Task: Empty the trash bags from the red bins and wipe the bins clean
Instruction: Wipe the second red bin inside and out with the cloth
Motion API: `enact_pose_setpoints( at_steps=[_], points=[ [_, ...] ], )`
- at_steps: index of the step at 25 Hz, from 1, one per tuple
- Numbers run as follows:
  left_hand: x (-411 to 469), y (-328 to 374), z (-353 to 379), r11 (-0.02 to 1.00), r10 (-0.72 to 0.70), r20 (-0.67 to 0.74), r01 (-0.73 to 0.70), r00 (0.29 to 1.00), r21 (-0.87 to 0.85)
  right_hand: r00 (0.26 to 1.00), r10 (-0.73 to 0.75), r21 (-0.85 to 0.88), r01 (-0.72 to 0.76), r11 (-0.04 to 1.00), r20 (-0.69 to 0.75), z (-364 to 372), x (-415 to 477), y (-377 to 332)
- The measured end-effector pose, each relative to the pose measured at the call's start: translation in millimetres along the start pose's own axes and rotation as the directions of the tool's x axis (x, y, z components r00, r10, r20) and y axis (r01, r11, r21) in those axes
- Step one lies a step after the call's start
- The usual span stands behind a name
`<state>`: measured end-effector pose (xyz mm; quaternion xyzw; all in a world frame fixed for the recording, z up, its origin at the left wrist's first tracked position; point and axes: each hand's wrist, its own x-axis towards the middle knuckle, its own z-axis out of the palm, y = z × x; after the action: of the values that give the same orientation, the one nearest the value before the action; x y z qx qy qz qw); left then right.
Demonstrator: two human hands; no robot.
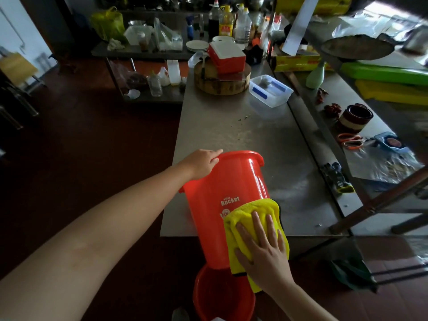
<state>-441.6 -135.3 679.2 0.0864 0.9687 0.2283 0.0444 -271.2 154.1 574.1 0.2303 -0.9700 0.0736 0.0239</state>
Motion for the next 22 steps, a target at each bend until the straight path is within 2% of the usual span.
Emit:
enact_pose_setpoints(
  at_steps=[5,10,13,16,22],
  points=[
    [2,-6,7,0.998,-0.048,-0.044,0.046,0.998,-0.053,0.998,0.029,0.055,-0.032,0.998,0.061,-7,40,-6],
    [-15,-30,2,0.994,-0.085,-0.047,0.081,0.995,-0.07,0.988,0.101,0.155,-0.119,0.981,0.121,-23,142,-23],
    [-28,-41,2,0.994,-0.085,-0.079,0.079,0.993,-0.077,0.985,0.074,0.171,-0.101,0.98,0.157,-32,183,-34],
    [-36,-52,4,0.993,-0.074,-0.083,0.066,0.994,-0.103,0.993,0.047,0.133,-0.062,0.989,0.112,-28,173,-38],
    [-47,-63,8,0.986,-0.097,-0.095,0.083,0.991,-0.144,1.0,-0.01,0.055,0.011,0.998,-0.025,0,71,-22]
  ],
)
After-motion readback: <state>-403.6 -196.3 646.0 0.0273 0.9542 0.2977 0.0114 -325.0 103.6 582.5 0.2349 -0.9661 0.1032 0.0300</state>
